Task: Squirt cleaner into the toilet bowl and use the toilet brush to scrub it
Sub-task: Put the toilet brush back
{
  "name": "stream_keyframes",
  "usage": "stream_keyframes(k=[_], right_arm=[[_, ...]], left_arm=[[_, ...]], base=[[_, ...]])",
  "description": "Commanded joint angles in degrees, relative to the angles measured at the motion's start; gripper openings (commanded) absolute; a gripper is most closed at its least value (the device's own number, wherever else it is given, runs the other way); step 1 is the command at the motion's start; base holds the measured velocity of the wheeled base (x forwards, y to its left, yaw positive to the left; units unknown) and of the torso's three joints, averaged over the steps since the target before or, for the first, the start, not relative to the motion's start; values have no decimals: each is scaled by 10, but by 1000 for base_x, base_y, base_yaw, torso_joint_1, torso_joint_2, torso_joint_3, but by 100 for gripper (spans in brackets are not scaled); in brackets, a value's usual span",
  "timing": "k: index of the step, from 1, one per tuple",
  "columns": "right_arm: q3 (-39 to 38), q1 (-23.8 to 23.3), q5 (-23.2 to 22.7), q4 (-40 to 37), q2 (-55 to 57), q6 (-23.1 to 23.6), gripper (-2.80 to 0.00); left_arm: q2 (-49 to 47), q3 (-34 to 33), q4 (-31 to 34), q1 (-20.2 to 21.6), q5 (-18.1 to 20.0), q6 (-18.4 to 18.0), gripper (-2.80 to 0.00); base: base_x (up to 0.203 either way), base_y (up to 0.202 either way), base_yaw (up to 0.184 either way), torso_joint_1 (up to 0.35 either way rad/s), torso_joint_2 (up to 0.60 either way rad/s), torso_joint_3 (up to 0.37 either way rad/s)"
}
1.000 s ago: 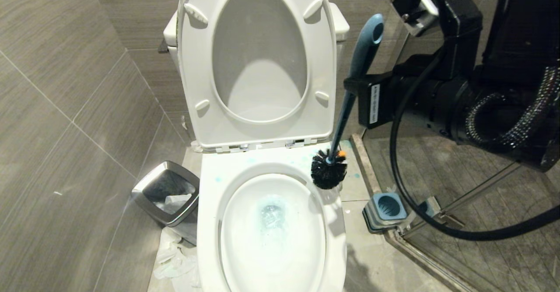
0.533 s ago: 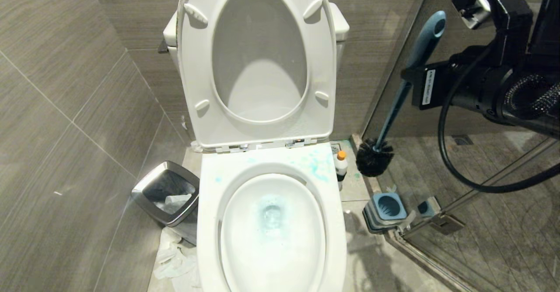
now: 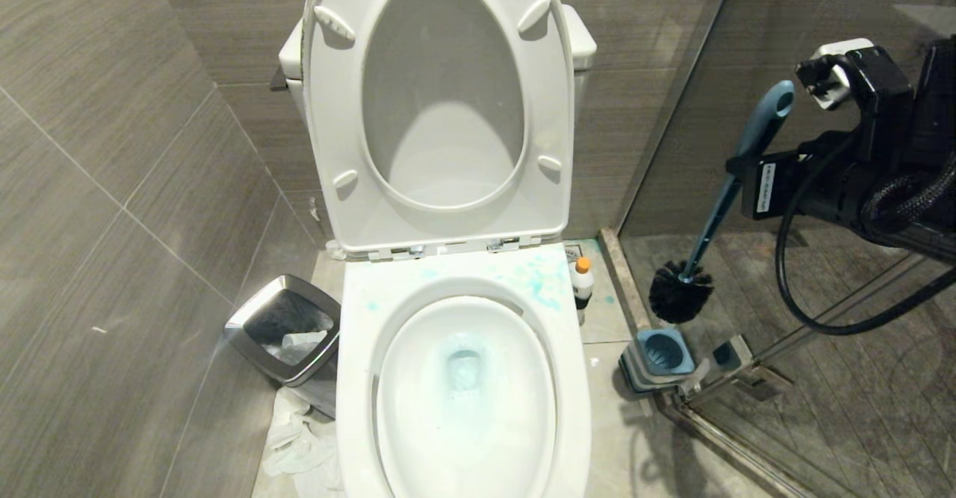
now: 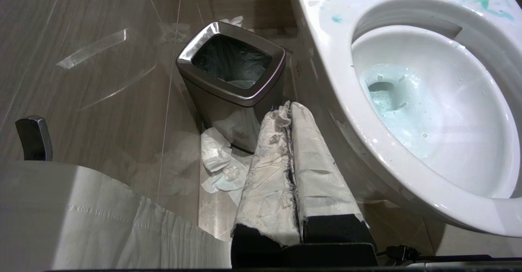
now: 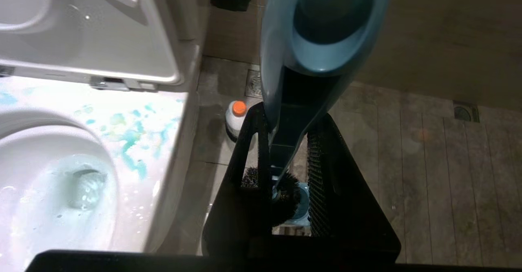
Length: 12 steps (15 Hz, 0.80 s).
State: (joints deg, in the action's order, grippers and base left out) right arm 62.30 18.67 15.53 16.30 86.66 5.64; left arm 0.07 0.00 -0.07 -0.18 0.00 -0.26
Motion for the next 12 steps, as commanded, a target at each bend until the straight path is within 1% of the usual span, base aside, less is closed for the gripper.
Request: stream_keyframes(k=[1, 3, 5, 8, 9, 12], right_arm=[[-42, -30, -12, 46, 22, 1, -280], [-79, -49, -35, 92, 39, 0, -280], [-117, -71, -59, 161, 68, 0, -280], [-157, -94, -79, 257, 116, 0, -280], [-166, -98, -81, 270, 126, 0, -280], [-170, -109, -81, 278, 150, -3, -280]], left_arm=[[-1, 0, 0, 1, 0, 0, -280], [-1, 0, 0, 0, 0, 0, -280], [-1, 0, 0, 0, 0, 0, -280], [-1, 0, 0, 0, 0, 0, -280], [-1, 0, 0, 0, 0, 0, -280], [-1, 0, 0, 1, 0, 0, -280]], base=[[0, 0, 0, 0, 0, 0], [0, 0, 0, 0, 0, 0], [0, 0, 0, 0, 0, 0], [0, 0, 0, 0, 0, 0], [0, 0, 0, 0, 0, 0], [0, 0, 0, 0, 0, 0]])
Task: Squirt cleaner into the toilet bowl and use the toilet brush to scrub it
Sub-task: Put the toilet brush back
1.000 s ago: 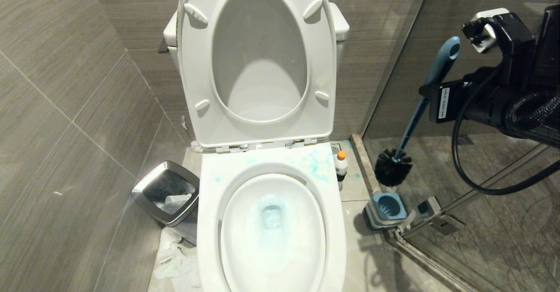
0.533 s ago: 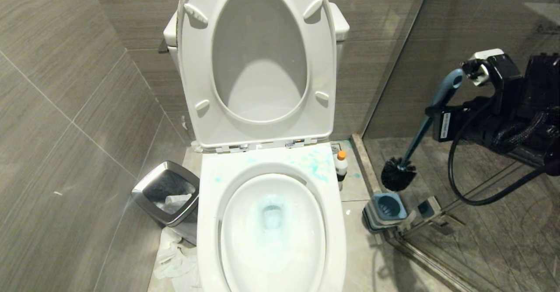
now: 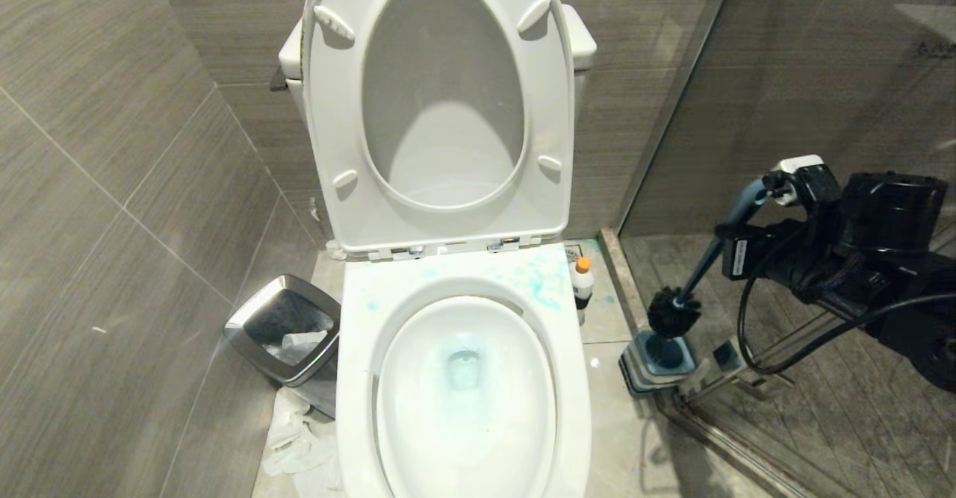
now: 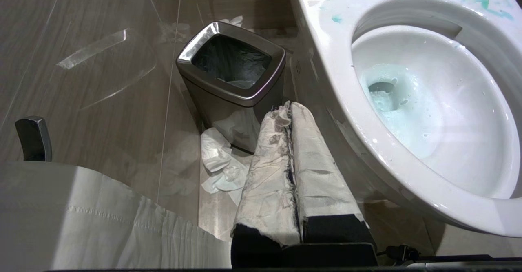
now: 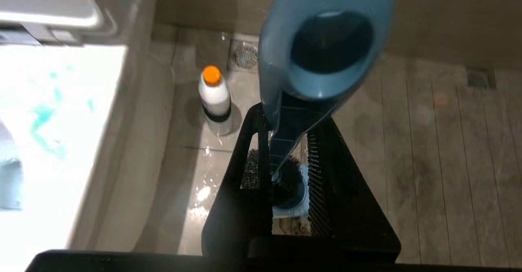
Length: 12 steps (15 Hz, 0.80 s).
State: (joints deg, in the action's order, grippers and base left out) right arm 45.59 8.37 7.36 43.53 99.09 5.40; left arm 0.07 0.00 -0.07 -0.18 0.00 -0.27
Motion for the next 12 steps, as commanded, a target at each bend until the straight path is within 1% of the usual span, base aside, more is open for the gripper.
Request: stream_keyframes(k=[1, 5, 7, 10, 12], right_arm=[[-3, -10, 0, 15, 34, 0, -280], [-3, -29, -3, 39, 69, 0, -280], [-7, -44, -18, 46, 85, 0, -280], [-8, -61, -23, 50, 106, -1, -280], [-8, -71, -36, 62, 120, -1, -280]], left_arm=[[-1, 0, 0, 0, 0, 0, -280], [-1, 0, 0, 0, 0, 0, -280], [-1, 0, 0, 0, 0, 0, -280], [-1, 0, 0, 0, 0, 0, -280], [-1, 0, 0, 0, 0, 0, -280]], base=[[0, 0, 0, 0, 0, 0], [0, 0, 0, 0, 0, 0], [0, 0, 0, 0, 0, 0], [0, 0, 0, 0, 0, 0], [0, 0, 0, 0, 0, 0]])
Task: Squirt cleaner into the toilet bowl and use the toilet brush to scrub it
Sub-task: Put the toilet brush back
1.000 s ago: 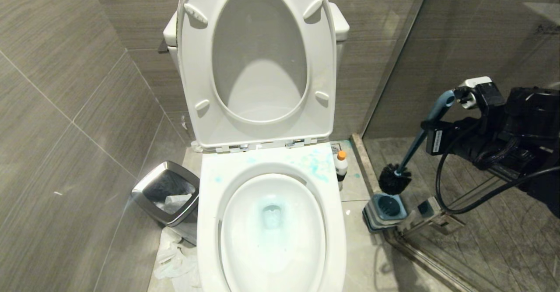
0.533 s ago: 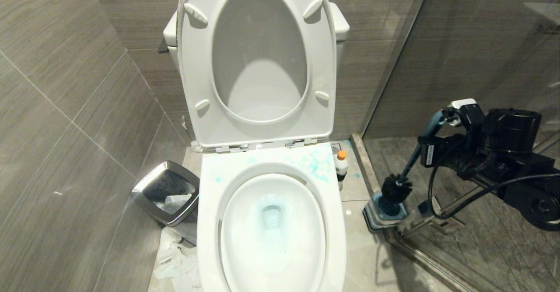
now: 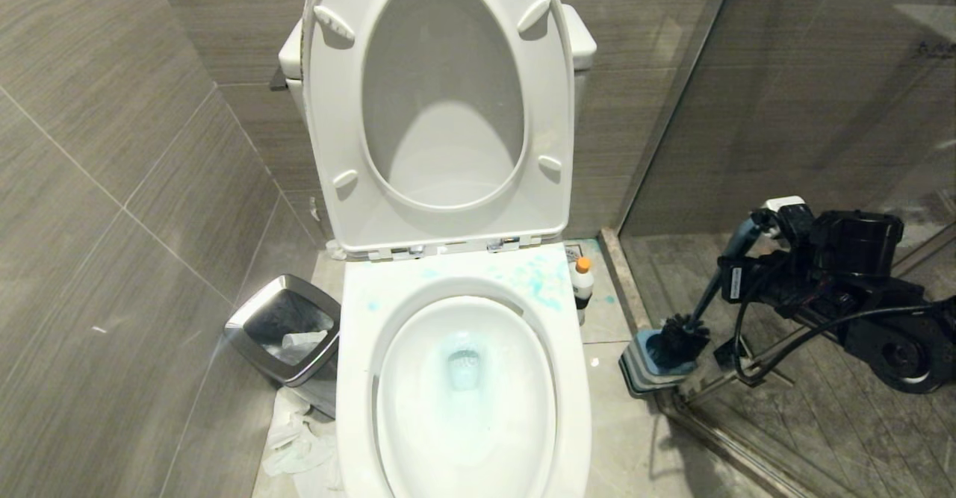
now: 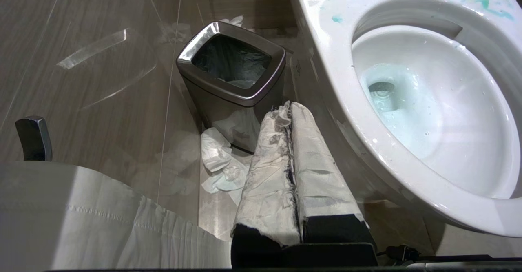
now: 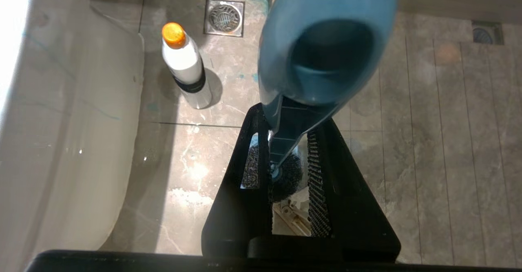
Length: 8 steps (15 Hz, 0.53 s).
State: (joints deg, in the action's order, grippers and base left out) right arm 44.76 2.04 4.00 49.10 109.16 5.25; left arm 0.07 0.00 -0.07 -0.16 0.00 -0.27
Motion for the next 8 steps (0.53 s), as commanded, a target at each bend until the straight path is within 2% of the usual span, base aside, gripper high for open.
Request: stream_keyframes(k=[1, 8], right_arm=[[5, -11, -4, 9, 27, 1, -280], [47, -17, -10, 9, 93, 1, -280]], left_arm=[[-1, 0, 0, 0, 0, 0, -280], [-1, 0, 0, 0, 0, 0, -280]], base=[[0, 0, 0, 0, 0, 0], [0, 0, 0, 0, 0, 0]])
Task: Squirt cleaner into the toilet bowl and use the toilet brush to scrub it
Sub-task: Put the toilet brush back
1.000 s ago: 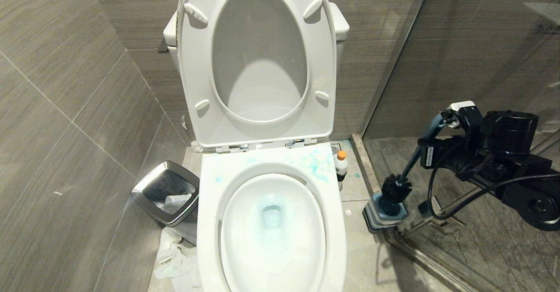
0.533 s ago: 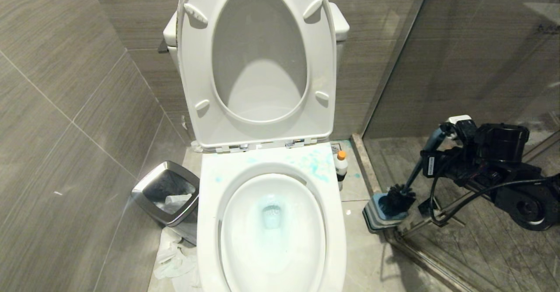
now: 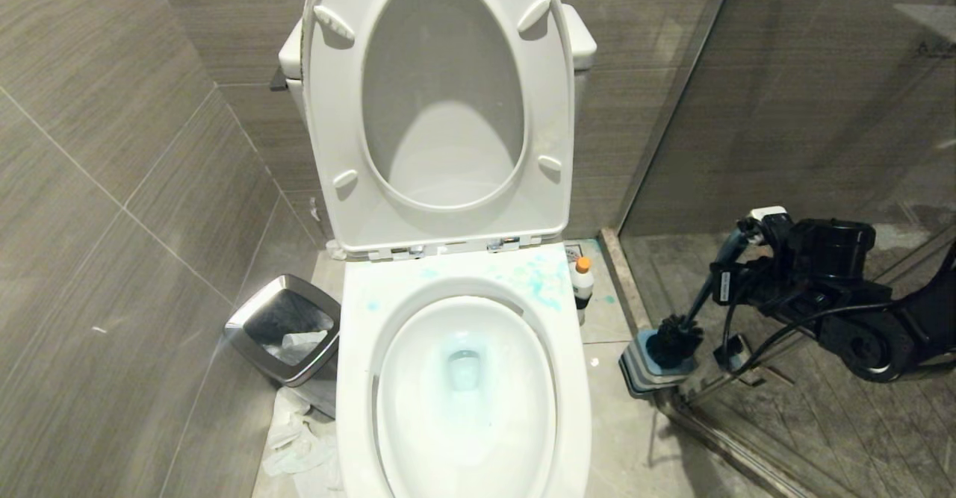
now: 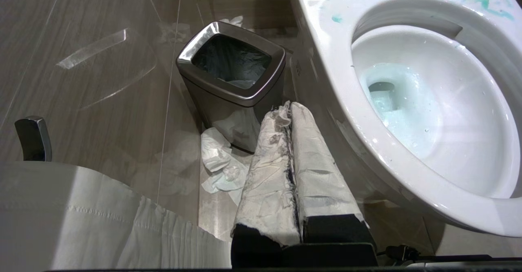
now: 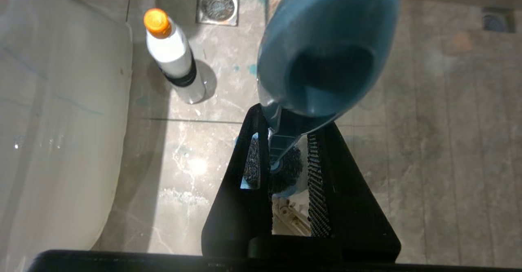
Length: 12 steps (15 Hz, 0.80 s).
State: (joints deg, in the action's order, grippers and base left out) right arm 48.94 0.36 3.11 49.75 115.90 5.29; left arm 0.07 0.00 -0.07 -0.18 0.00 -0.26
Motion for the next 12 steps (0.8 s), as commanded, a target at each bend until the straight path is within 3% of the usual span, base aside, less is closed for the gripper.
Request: stream_keyframes(k=[1, 12], right_arm=[[10, 0, -2, 3, 36, 0, -280], [42, -10, -2, 3, 130, 1, -280]], left_arm=[[-1, 0, 0, 0, 0, 0, -280], [-1, 0, 0, 0, 0, 0, -280]], base=[[0, 0, 0, 0, 0, 0], [0, 0, 0, 0, 0, 0]])
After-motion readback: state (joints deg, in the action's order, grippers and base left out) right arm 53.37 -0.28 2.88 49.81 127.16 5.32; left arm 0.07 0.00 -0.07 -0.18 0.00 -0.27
